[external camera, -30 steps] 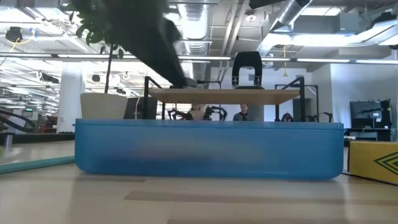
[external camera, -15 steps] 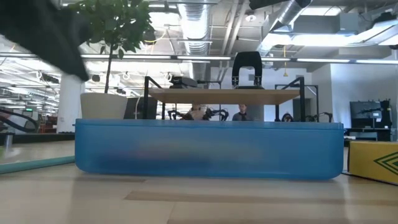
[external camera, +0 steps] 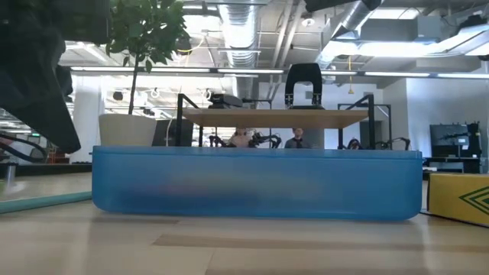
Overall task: Pack school essentials
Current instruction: Put the light blue pencil into the supply box
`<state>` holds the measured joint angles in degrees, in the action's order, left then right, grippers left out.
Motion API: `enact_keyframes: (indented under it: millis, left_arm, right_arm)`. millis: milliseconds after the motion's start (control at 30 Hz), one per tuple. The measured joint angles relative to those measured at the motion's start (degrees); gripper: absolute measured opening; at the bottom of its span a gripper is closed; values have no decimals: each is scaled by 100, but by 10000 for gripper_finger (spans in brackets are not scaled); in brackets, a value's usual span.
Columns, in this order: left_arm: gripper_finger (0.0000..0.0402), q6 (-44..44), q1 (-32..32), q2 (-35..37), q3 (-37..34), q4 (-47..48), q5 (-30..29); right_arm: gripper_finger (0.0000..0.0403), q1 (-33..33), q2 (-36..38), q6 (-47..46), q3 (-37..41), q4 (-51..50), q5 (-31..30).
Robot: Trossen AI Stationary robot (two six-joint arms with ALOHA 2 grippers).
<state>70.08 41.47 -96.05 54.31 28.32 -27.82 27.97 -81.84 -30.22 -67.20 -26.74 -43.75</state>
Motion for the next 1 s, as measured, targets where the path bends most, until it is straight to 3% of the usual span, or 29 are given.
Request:
enact_keyframes:
  millis: [367,733,1000]
  left_arm:
    - [124,178,-241,-514,8,-269,469]
    - [123,263,-443,-538,13,51,703]
    - [90,473,-490,-507,-5,513,879]
  right_arm:
    - [118,-2,-2,-21,0,10,5]
    - [118,-31,-2,-15,0,18,10]
    - [118,-31,-2,5,0,15,13]
